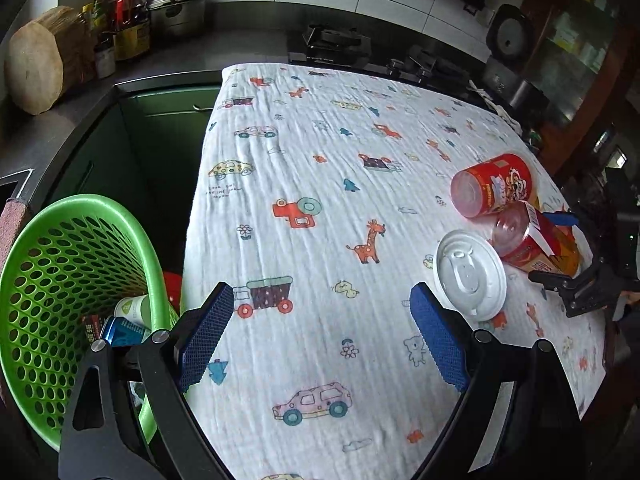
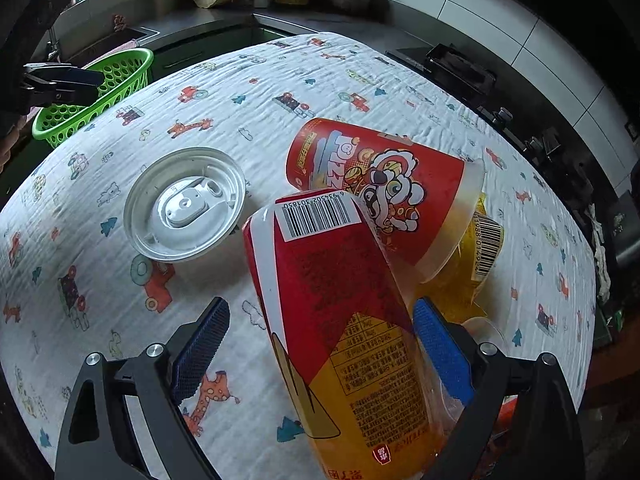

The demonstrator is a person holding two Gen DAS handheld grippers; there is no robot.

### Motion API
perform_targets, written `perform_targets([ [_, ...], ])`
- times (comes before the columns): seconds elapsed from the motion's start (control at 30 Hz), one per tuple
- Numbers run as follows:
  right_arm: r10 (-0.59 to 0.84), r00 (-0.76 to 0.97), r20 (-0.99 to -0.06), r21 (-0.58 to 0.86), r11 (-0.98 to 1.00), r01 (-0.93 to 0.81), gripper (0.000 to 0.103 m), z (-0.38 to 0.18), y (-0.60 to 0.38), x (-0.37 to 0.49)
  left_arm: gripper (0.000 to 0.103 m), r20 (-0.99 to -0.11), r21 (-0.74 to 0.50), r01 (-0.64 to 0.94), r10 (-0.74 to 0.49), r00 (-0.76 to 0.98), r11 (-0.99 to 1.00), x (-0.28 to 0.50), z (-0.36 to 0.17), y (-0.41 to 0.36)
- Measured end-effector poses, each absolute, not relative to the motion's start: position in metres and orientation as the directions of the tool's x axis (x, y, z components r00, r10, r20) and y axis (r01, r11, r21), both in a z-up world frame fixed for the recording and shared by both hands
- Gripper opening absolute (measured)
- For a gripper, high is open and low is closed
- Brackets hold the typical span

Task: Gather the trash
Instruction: 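Grasp the white lid with the left tool while the right tool grasps the red-yellow carton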

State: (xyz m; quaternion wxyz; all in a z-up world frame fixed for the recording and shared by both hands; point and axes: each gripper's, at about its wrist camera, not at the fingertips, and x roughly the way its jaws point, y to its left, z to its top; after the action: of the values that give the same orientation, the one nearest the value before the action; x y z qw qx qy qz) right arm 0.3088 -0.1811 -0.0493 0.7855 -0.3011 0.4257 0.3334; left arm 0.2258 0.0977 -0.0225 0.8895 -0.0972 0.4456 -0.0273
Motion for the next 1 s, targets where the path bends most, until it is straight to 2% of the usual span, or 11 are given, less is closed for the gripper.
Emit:
perform_targets([
  [0.17, 0.27, 0.396, -0.878, -0.172, 0.595, -0.785, 0.09, -0.057, -0.181, 0.315, 0.089, -0.794, -0.196, 0.001, -0.159, 0.587, 0.981, 0.235, -0.026, 0.081],
  [0.37, 0.26, 0.404, -0.877, -0.184, 0.595, -0.782, 0.077, -0.055, -0.182, 0.315, 0.087, -0.794, -0.208, 0.056, -0.202, 0.573, 0.977, 0.246, -0.03, 0.061],
  [0.43, 0.262, 0.396, -0.88, -0.17, 0.604, -0.779, 0.076, -0.053, -0.185, 0.315, 0.087, -0.794, -0.217, 0.078, -0.223, 0.566, 0.973, 0.25, -0.031, 0.054],
  [0.63, 0.268, 0.392, -0.88, -0.152, 0.623, -0.767, 0.074, -0.047, -0.192, 0.306, 0.073, -0.797, -0.259, 0.152, -0.3, 0.524, 0.954, 0.264, -0.041, 0.028],
  [0.77, 0.287, 0.39, -0.875, -0.124, 0.646, -0.753, 0.074, -0.04, -0.201, 0.298, 0.06, -0.802, -0.275, 0.192, -0.335, 0.495, 0.942, 0.27, -0.051, 0.012],
  [1.0, 0.295, 0.398, -0.869, -0.119, 0.656, -0.746, 0.073, -0.032, -0.21, 0.286, 0.044, -0.818, -0.254, 0.224, -0.332, 0.47, 0.941, 0.282, -0.064, -0.008],
])
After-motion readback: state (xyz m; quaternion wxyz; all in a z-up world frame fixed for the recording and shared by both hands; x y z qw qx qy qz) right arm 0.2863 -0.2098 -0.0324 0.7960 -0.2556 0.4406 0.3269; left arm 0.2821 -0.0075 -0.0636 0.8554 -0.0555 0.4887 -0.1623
